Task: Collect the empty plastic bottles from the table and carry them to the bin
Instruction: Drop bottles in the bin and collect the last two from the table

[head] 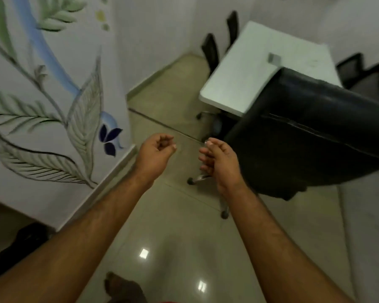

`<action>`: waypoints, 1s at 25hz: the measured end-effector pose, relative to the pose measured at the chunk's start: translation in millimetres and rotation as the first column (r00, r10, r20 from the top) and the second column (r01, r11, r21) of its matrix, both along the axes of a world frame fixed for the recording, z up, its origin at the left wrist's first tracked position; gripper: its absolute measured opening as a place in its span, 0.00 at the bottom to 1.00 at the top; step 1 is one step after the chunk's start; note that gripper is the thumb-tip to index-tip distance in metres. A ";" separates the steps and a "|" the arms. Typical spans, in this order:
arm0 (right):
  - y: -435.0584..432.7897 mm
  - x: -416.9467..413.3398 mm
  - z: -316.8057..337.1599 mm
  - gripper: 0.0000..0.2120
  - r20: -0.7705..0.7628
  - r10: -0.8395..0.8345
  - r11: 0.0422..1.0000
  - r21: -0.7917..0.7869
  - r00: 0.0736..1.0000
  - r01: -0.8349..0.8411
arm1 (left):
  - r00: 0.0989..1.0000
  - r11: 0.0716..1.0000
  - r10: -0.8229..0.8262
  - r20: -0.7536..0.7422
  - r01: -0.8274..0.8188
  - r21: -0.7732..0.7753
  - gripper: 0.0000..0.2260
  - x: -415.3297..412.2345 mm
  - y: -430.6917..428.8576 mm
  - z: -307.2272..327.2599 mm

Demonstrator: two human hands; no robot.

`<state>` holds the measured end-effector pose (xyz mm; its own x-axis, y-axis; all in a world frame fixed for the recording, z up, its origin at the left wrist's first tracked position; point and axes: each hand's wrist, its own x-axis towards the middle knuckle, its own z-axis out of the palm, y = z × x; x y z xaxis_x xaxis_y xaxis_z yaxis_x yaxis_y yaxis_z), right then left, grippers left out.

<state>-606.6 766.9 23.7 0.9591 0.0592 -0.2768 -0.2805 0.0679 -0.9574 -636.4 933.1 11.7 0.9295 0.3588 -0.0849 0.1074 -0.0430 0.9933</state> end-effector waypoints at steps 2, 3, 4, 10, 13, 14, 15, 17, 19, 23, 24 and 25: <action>-84.2 -24.1 0.8 0.07 -0.024 -0.077 0.997 0.013 0.997 0.077 | 0.995 0.995 -0.099 0.010 0.099 -0.002 0.10 -6.3 -83.6 7.1; -118.9 -34.1 0.9 0.09 -0.039 -0.112 0.994 0.007 0.993 0.112 | 0.988 0.988 -0.157 0.014 0.157 -0.002 0.10 -8.9 -119.9 9.3; -157.5 -45.5 0.1 0.11 -0.051 -0.161 0.987 -0.008 0.986 0.161 | 0.975 0.975 -0.221 0.007 0.221 -0.005 0.10 -12.2 -159.8 10.9; -356.4 -90.0 3.0 0.06 -0.051 -0.454 0.890 -0.084 0.890 0.449 | 0.866 0.865 -0.499 -0.026 0.499 0.056 0.13 -11.6 -367.6 23.3; -438.0 -91.4 -2.2 0.06 -0.052 -0.545 0.838 -0.066 0.837 0.541 | 0.776 0.774 -0.630 -0.031 0.630 0.060 0.13 -0.5 -455.7 22.5; -464.9 -87.2 -6.5 0.07 -0.054 -0.574 0.819 -0.056 0.817 0.571 | 0.758 0.755 -0.652 -0.033 0.652 0.068 0.13 6.2 -485.4 20.0; -492.4 -80.1 -11.0 0.09 -0.056 -0.597 0.802 -0.051 0.800 0.595 | 0.747 0.744 -0.665 -0.032 0.665 0.071 0.13 15.9 -516.1 16.0; -541.2 -61.2 -16.8 0.13 -0.058 -0.630 0.777 -0.046 0.774 0.628 | 0.732 0.729 -0.681 -0.020 0.681 0.067 0.13 39.1 -568.8 8.0; -594.7 -31.5 -20.7 0.15 -0.056 -0.648 0.762 -0.055 0.760 0.645 | 0.718 0.716 -0.696 -0.023 0.696 0.053 0.13 72.5 -625.9 -1.9; -688.2 38.6 -12.6 0.16 -0.058 -0.645 0.763 -0.098 0.762 0.639 | 0.737 0.737 -0.675 -0.024 0.676 0.015 0.12 142.8 -726.7 4.2; -706.4 54.6 -8.6 0.16 -0.048 -0.641 0.766 -0.108 0.766 0.634 | 0.742 0.742 -0.669 -0.025 0.670 0.022 0.12 158.2 -745.7 8.7; -724.2 70.3 -4.7 0.16 -0.045 -0.637 0.769 -0.114 0.770 0.629 | 0.747 0.747 -0.664 -0.032 0.664 0.027 0.12 173.6 -763.9 13.0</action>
